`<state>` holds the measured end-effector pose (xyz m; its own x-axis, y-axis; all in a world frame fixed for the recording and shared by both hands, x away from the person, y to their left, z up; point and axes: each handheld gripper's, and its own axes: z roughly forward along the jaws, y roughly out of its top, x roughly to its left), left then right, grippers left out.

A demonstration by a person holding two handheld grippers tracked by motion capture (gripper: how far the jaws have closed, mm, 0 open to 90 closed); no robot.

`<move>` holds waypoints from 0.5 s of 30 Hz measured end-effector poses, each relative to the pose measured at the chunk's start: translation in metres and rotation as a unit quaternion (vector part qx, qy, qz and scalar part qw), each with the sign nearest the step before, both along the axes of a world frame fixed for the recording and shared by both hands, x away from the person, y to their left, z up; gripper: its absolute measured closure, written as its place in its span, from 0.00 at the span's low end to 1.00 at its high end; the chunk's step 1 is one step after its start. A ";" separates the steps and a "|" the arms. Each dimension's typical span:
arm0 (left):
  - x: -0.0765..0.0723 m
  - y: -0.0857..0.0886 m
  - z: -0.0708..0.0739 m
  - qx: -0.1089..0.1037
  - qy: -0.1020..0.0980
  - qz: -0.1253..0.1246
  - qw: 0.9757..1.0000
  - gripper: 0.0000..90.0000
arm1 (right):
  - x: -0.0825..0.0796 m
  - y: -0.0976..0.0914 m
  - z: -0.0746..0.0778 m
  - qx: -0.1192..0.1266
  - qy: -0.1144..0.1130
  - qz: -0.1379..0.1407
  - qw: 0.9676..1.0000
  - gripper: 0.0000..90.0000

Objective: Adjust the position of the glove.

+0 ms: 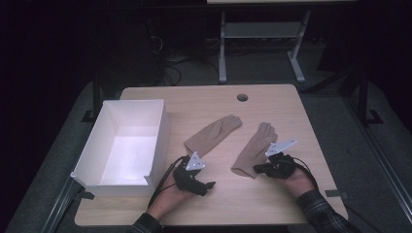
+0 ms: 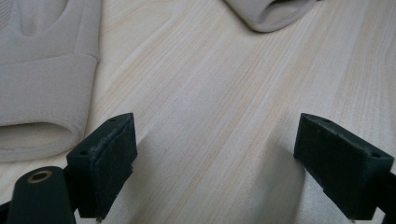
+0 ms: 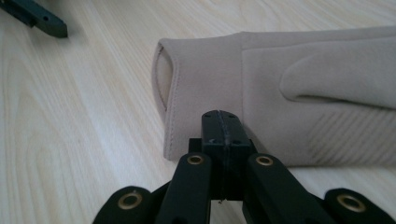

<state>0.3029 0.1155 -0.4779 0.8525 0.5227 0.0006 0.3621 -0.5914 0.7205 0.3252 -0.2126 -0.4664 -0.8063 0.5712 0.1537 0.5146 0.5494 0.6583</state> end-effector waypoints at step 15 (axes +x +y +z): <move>0.000 0.000 0.000 0.000 0.000 -0.001 1.000 0.14 | -0.014 -0.038 0.002 -0.010 0.014 -0.022 1.000 1.00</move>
<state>0.3031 0.1155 -0.4779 0.8536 0.5209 0.0001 0.3612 -0.5920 0.7205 0.3113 -0.2508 -0.4640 -0.7763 0.6085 0.1643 0.5565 0.5392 0.6321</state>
